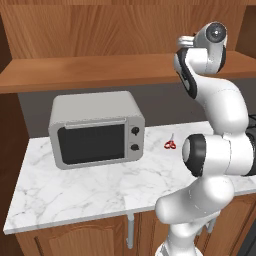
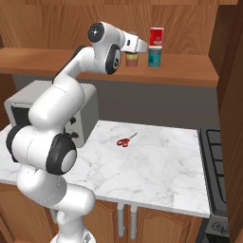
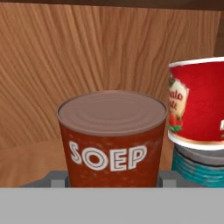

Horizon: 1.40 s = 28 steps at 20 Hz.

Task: Stack two cans on top of the other two cans in the cabinet.

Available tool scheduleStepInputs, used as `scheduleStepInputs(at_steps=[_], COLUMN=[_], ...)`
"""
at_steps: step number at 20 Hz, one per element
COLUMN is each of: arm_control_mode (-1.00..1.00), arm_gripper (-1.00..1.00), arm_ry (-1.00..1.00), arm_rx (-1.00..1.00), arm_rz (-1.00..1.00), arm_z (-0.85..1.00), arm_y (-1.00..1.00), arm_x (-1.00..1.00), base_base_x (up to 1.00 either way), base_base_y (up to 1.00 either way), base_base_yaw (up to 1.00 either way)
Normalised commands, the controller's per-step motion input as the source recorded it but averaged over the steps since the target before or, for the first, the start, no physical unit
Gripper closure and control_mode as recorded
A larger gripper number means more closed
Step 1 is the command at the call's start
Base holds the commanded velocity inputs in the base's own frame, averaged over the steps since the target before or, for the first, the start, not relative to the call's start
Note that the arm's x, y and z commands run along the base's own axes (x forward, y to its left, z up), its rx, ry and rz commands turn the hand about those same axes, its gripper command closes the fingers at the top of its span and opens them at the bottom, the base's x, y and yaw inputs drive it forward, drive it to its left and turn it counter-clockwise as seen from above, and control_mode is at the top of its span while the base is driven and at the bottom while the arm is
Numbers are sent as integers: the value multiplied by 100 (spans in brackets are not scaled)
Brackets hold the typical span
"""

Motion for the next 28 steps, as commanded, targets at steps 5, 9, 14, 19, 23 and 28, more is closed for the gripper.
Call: scheduleStepInputs(at_steps=[5,9,14,19,23,28], arm_control_mode=[-100,-100,-100,-100,-100,-100], arm_gripper=[100,-100,-100,-100,-100,-100], arm_ry=[0,0,0,0,0,0], arm_rx=[0,0,0,1,4,3], arm_rz=[0,0,0,0,0,0], arm_z=[-6,-11,-6,0,0,-1], arm_y=[0,0,0,0,8,1], arm_x=[1,0,1,-1,-6,-17], base_base_x=[0,0,0,0,0,0], base_base_y=[0,0,0,0,0,0], base_base_yaw=[0,0,0,0,0,0])
